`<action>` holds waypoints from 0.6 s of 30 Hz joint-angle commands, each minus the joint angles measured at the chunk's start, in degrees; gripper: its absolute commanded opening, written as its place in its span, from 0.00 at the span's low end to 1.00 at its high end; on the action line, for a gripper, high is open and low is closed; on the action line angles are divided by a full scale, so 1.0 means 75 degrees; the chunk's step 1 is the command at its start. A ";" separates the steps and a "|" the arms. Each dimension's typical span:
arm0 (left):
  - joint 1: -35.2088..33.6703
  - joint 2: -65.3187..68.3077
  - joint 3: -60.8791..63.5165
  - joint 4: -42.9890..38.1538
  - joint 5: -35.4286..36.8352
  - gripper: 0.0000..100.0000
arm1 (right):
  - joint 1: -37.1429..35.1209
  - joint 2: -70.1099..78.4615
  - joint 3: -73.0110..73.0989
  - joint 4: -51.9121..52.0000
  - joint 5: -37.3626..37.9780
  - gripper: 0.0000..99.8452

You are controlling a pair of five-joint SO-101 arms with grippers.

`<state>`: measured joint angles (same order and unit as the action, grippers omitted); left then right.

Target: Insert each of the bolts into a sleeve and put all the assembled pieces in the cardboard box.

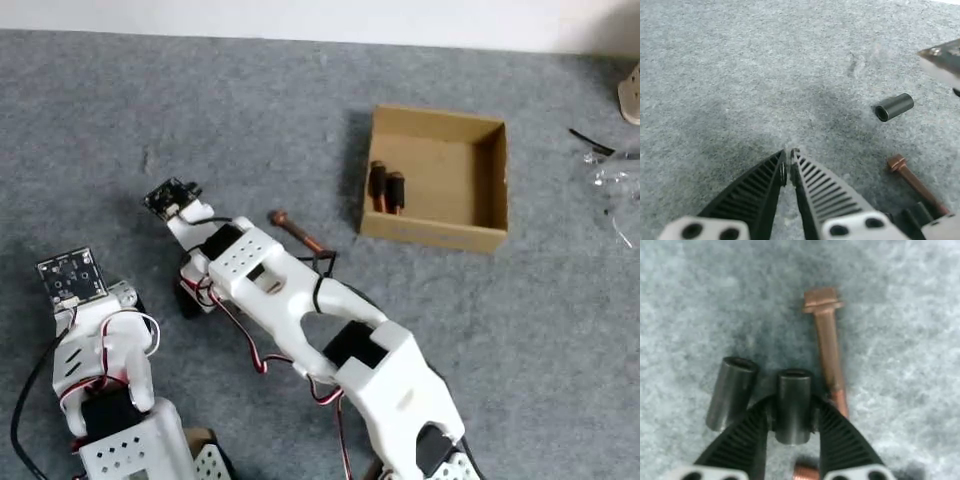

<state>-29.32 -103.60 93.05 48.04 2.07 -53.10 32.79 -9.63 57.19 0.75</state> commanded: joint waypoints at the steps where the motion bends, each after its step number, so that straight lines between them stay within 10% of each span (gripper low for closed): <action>1: -0.0053 -0.0088 -0.0287 -0.0141 0.0059 0.03 | 0.0393 -0.0721 0.0006 0.0193 0.0105 0.00; 18: -0.0041 -0.0088 -0.0275 -0.0152 0.0047 0.03 | 0.1635 -0.7074 0.3933 0.0053 0.0129 0.00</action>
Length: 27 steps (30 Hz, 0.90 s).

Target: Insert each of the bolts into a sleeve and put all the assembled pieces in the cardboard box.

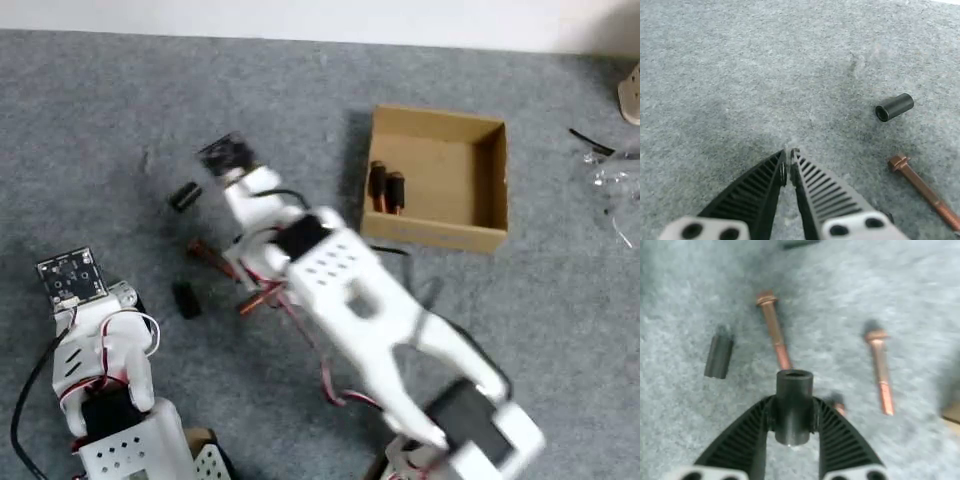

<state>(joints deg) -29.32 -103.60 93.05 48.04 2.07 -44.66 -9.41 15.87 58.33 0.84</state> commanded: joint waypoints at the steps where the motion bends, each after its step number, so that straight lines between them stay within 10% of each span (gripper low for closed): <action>1: -0.0041 -0.0088 -0.0275 -0.0152 0.0047 0.03 | 0.0697 -0.1834 0.0955 -0.0229 0.0117 0.00; 27: 0.0615 -0.0076 0.0264 -0.1090 0.0012 0.04 | 0.3616 -1.2888 0.9852 -0.1084 0.0867 0.00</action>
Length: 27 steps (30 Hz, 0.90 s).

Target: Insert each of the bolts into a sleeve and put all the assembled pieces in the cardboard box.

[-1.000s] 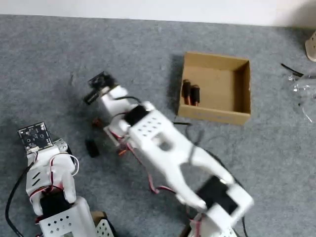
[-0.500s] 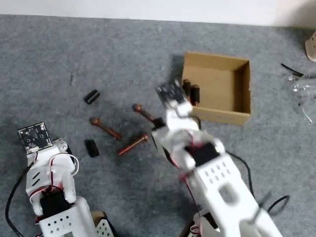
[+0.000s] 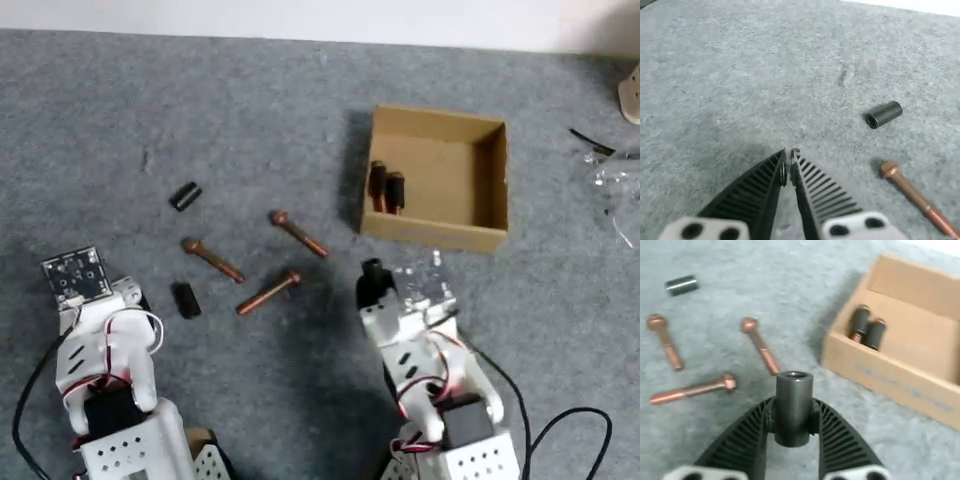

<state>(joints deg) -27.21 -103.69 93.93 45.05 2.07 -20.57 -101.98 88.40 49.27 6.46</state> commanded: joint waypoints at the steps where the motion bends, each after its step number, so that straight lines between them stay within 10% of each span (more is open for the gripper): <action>1: 0.0522 -0.0064 0.0287 -0.0879 0.0012 0.04 | 0.0486 -0.0463 0.0299 0.0053 0.0117 0.00; 16: 0.1366 -0.0076 0.0416 -0.0481 0.0094 0.03 | 0.0580 -0.0451 0.1729 -0.1565 0.0117 0.00; 27: 0.3264 0.1541 -0.2116 0.1547 0.3294 0.01 | 0.0545 -0.0451 0.1752 -0.1565 0.0117 0.00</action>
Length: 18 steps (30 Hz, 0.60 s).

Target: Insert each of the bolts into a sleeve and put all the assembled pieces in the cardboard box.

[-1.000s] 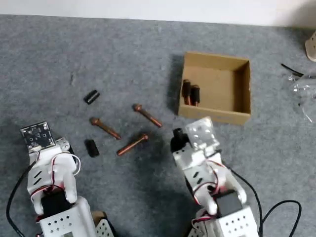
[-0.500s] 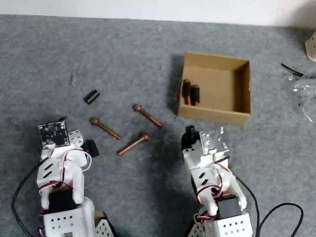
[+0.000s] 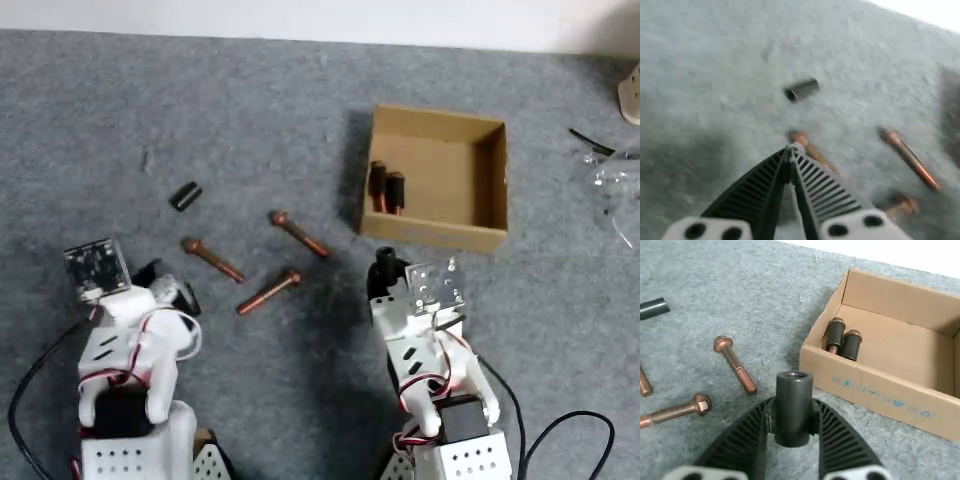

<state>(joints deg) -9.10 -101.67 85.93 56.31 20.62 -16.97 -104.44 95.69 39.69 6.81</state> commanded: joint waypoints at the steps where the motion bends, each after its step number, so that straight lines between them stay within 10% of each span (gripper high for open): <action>1: 0.0990 0.1870 -0.1260 -0.0152 0.0973 0.01 | 0.0064 -0.0123 0.0779 -0.0287 0.0070 0.00; 18: 0.1366 1.1259 -0.5562 -0.1254 0.3083 0.01 | 0.0053 -0.0123 0.0803 -0.0299 0.0434 0.00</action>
<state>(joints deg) 0.13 -23.78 49.80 47.69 40.04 -16.97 -104.44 95.69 39.69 9.36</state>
